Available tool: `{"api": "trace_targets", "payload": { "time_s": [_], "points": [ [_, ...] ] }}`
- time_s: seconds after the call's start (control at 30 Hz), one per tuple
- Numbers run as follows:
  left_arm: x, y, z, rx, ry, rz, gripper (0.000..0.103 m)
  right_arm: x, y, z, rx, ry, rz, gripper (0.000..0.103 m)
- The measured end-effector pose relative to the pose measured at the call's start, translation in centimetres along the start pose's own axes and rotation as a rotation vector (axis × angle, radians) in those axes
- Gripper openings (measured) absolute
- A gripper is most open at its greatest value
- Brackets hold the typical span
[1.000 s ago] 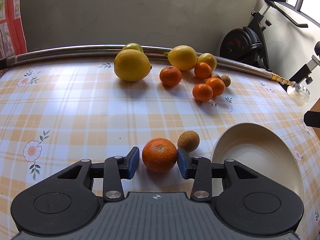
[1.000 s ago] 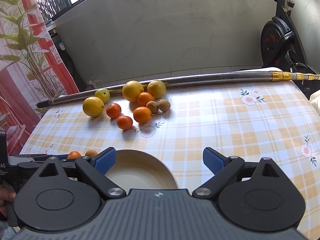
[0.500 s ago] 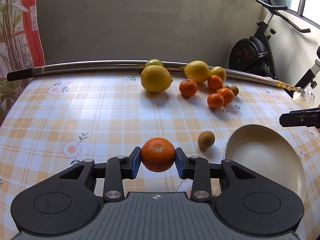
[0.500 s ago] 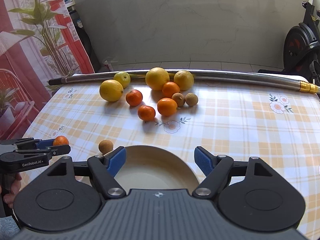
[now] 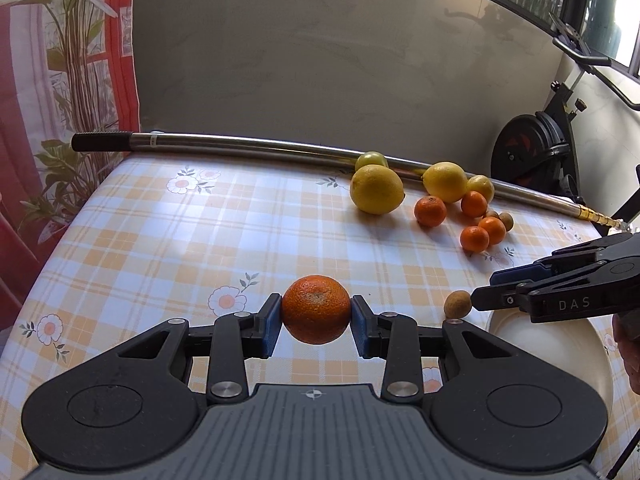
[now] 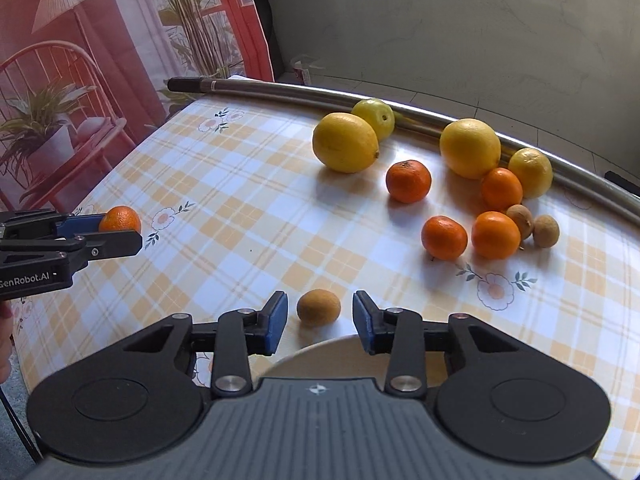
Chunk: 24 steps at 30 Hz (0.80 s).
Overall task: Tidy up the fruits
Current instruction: 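Close left gripper on the tangerine while right gripper closes on the kiwi, then carry tangerine into the cream plate and open left gripper while right releases kiwi there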
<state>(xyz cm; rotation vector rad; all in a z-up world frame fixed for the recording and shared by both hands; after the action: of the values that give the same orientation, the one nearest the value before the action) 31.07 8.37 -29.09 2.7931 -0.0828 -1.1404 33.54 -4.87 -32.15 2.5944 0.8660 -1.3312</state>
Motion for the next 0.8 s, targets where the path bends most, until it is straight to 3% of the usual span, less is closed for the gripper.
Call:
{"api": "trace_targets", "payload": {
  "time_s": [0.3, 0.43, 0.6, 0.8],
  "points": [
    [-0.2, -0.9, 0.8, -0.038, -0.006, 0.002, 0.038, 2.6, -0.4, 0.7, -0.016, -0.064, 0.073, 0.039],
    [-0.1, -0.9, 0.9, -0.047, -0.011, 0.007, 0.038, 2.9, -0.4, 0.6, -0.021, -0.073, 0.094, 0.032],
    [-0.2, -0.6, 1.0, -0.044, -0.012, 0.017, 0.039, 2.5, -0.5, 0.7, -0.01, -0.048, 0.095, 0.032],
    [-1.0, 0.7, 1.0, -0.025, -0.007, 0.04, 0.039, -0.8, -0.4, 0.9, 0.02, 0.034, 0.079, 0.032]
  ]
}}
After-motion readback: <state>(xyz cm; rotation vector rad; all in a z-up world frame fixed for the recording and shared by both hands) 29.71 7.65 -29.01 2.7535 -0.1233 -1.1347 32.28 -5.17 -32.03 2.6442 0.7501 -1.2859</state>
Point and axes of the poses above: each gripper's, at about its wrist camera, not at the fingertips, and x roughly the way its jaws point, y to its right, z to its underside, the point moved 8 cm from there along x, roughly the way its jaws point, and after that the axes turned 2 degrees about -x, right-handed, at the moved point
